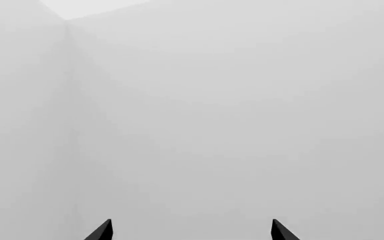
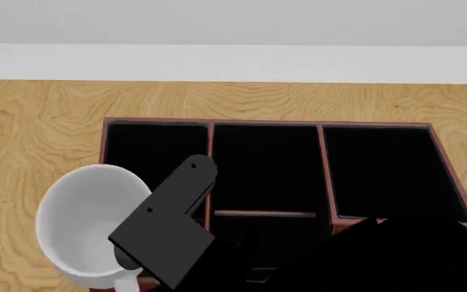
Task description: Pick up the white mug and place it to the right of the caddy.
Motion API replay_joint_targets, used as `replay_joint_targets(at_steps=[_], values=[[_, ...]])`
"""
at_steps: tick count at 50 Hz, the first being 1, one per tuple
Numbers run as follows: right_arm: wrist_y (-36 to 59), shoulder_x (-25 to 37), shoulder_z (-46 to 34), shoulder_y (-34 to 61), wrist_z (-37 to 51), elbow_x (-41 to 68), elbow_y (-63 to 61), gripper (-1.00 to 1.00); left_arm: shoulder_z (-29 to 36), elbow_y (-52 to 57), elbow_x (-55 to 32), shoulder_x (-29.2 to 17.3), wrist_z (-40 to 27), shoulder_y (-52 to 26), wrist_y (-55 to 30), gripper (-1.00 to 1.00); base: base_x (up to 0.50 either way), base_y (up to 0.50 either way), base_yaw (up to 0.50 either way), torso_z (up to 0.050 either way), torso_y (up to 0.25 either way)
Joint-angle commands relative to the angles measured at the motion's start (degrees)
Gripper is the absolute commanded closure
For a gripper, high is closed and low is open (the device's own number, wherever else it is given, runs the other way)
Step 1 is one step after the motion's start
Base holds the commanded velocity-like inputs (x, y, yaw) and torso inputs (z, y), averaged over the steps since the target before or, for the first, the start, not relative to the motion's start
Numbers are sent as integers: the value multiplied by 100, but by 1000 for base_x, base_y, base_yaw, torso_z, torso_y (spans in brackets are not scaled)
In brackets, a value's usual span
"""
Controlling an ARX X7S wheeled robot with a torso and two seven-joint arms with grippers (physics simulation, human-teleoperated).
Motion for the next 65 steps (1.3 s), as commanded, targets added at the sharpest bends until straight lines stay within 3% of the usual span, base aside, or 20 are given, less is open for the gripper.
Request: replay_joint_targets(at_steps=[1, 65], values=[[-85, 179, 140, 164, 121, 79, 97, 100, 73, 21, -29, 16, -35, -72, -81, -100, 0, 0, 0, 0, 0], [-20, 618, 259, 1211, 149, -12, 1282, 100, 153, -191, -145, -15, -29, -69, 150, -100, 0, 0, 0, 0, 0]])
